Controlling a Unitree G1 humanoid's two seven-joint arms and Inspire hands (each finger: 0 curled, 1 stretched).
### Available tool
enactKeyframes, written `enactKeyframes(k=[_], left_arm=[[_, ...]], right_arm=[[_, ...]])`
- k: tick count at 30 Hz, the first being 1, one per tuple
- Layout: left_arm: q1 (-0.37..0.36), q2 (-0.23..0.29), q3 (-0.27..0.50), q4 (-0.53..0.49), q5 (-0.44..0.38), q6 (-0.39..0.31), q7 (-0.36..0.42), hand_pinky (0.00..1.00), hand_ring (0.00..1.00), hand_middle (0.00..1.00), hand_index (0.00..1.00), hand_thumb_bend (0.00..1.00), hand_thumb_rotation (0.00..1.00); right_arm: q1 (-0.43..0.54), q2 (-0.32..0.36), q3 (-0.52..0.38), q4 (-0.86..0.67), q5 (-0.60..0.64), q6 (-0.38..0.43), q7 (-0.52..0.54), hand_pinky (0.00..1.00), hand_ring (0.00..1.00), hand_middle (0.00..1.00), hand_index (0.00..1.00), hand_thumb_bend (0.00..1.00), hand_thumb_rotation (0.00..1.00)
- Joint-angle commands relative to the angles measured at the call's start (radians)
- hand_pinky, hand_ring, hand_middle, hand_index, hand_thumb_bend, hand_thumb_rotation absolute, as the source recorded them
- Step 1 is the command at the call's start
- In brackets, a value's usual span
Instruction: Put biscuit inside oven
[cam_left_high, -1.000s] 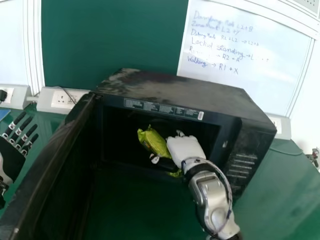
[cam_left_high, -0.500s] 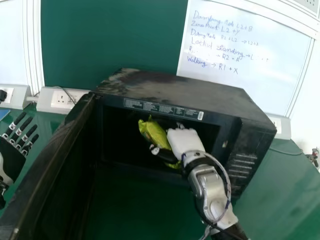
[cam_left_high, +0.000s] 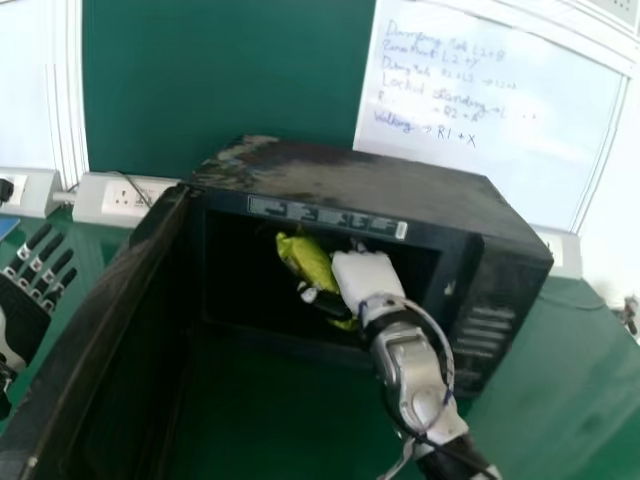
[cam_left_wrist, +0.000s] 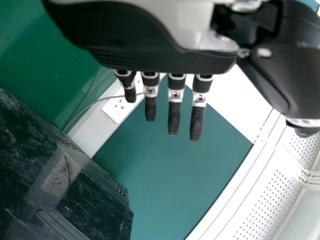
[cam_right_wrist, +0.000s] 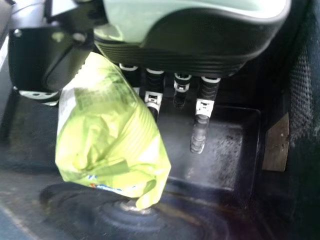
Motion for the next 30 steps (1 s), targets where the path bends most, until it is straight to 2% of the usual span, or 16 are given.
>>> enactKeyframes(k=[1,4,8,16,30], left_arm=[[-0.001,0.003,-0.005,-0.013,-0.010,-0.007,0.008,1.00,0.94,0.85,0.76,0.41,0.15],[0.001,0.003,-0.006,-0.012,-0.005,-0.010,-0.001,1.00,0.94,0.85,0.76,0.40,0.15],[0.004,0.001,-0.006,-0.012,-0.001,-0.011,-0.005,1.00,0.95,0.87,0.78,0.39,0.15],[0.007,0.002,-0.004,-0.014,-0.003,-0.012,-0.006,1.00,0.97,0.89,0.80,0.39,0.16],[0.017,0.002,-0.002,-0.016,0.002,-0.019,-0.013,1.00,0.97,0.89,0.81,0.42,0.17]], right_arm=[[-0.046,0.001,0.006,0.030,0.017,0.001,-0.032,0.50,0.43,0.47,0.52,0.52,0.00],[-0.066,-0.002,0.017,0.067,0.031,-0.003,-0.046,0.53,0.44,0.48,0.51,0.52,0.00],[-0.088,-0.001,0.021,0.123,0.058,-0.021,-0.103,0.49,0.43,0.47,0.52,0.52,0.00],[-0.147,0.004,0.053,0.222,0.066,-0.020,-0.147,0.49,0.43,0.47,0.52,0.52,0.00],[-0.222,0.018,0.069,0.410,0.152,-0.070,-0.279,0.52,0.45,0.49,0.49,0.52,0.00]])
